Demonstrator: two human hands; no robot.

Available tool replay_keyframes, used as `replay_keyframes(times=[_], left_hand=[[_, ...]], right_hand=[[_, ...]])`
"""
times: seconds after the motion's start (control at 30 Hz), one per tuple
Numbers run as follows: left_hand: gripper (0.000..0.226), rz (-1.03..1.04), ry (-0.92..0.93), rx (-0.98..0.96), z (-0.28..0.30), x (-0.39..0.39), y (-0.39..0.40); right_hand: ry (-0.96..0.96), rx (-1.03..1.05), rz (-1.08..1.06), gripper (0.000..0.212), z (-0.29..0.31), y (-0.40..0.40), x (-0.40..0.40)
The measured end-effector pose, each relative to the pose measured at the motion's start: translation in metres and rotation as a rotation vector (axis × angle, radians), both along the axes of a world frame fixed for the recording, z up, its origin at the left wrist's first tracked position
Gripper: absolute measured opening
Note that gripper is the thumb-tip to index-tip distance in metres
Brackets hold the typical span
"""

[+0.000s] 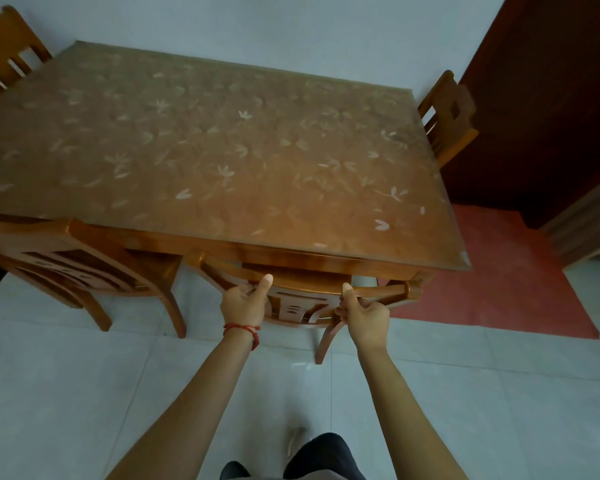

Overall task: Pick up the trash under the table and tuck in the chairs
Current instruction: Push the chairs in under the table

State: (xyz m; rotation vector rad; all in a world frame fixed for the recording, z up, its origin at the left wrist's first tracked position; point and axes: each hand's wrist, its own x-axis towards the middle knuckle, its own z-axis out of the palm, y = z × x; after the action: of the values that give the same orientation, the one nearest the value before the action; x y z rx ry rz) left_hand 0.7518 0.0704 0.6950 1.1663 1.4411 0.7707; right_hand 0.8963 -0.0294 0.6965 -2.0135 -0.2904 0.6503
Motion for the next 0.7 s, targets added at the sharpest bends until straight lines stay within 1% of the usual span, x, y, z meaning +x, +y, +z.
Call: replay_keyframes(times=[0.13, 0.33, 0.5, 0.7], left_hand=[[0.045, 0.008, 0.009, 0.013, -0.001, 0.017, 0.012], [0.047, 0.032, 0.027, 0.022, -0.003, 0.035, 0.027], [0.037, 0.031, 0.018, 0.008, -0.006, 0.035, 0.028], [0.036, 0.026, 0.018, -0.003, -0.002, 0.034, 0.026]], right_hand=[[-0.021, -0.004, -0.002, 0.063, -0.001, 0.013, 0.019], [-0.021, 0.009, 0.012, 0.058, -0.004, 0.028, 0.039], [-0.036, 0.016, 0.015, 0.061, -0.01, 0.028, 0.04], [-0.019, 0.01, 0.018, 0.058, -0.007, 0.028, 0.039]])
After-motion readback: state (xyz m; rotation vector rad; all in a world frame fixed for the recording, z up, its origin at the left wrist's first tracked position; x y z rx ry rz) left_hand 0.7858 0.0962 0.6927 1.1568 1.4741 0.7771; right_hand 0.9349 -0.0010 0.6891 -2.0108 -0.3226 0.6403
